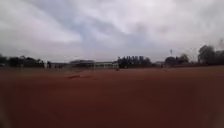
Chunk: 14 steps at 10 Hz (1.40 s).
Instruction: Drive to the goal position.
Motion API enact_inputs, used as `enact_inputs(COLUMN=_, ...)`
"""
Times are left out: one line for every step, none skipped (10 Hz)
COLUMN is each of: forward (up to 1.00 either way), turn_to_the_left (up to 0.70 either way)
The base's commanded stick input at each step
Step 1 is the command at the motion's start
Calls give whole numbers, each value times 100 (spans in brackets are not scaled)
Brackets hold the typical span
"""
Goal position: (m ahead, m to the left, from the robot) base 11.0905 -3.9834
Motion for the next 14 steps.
enact_inputs(forward=70, turn_to_the_left=0)
enact_inputs(forward=70, turn_to_the_left=0)
enact_inputs(forward=70, turn_to_the_left=0)
enact_inputs(forward=70, turn_to_the_left=0)
enact_inputs(forward=70, turn_to_the_left=0)
enact_inputs(forward=70, turn_to_the_left=0)
enact_inputs(forward=70, turn_to_the_left=0)
enact_inputs(forward=70, turn_to_the_left=0)
enact_inputs(forward=70, turn_to_the_left=0)
enact_inputs(forward=70, turn_to_the_left=0)
enact_inputs(forward=70, turn_to_the_left=0)
enact_inputs(forward=70, turn_to_the_left=0)
enact_inputs(forward=70, turn_to_the_left=0)
enact_inputs(forward=70, turn_to_the_left=0)
